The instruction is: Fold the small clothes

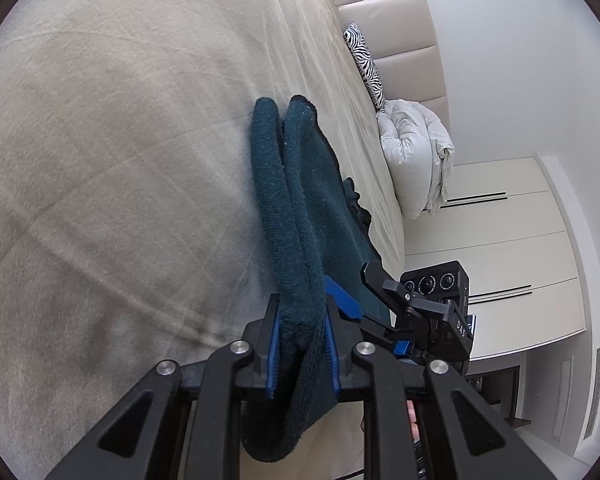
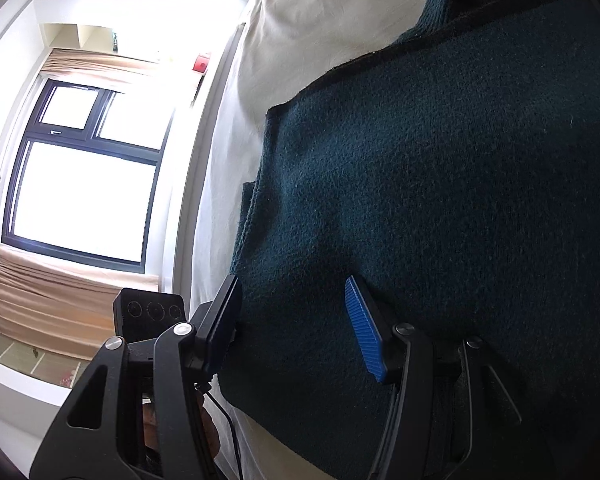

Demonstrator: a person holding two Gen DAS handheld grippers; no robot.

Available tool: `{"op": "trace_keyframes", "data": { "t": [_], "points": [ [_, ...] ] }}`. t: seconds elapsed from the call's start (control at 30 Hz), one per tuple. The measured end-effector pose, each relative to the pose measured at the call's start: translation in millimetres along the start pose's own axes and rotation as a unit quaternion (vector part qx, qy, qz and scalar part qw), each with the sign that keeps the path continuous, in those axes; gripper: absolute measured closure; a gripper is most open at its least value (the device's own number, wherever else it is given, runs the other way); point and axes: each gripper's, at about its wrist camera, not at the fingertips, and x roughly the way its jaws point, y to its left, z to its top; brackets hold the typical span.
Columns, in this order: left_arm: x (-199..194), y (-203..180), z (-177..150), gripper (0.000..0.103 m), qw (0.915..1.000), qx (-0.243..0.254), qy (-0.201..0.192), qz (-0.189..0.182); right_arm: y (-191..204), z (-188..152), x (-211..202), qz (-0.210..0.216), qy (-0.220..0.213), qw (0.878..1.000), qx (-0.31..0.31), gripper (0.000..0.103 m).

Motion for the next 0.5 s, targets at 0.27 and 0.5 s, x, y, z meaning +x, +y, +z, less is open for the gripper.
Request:
{"op": "trace_keyframes", "data": {
  "t": [0.27, 0.5],
  "points": [
    [7.9, -57.6, 4.9, 0.084, 0.9986, 0.051, 0.002, 0.01, -20.1, 11.3, -45.9, 0.049, -0.022, 0.998, 0.045, 0.05],
    [71.8, -139.8, -5.6, 0.084, 0.9908, 0.126, 0.038, 0.029, -71.8, 17.6, -103.0, 0.104, -0.037, 0.989, 0.102, 0.048]
  ]
}}
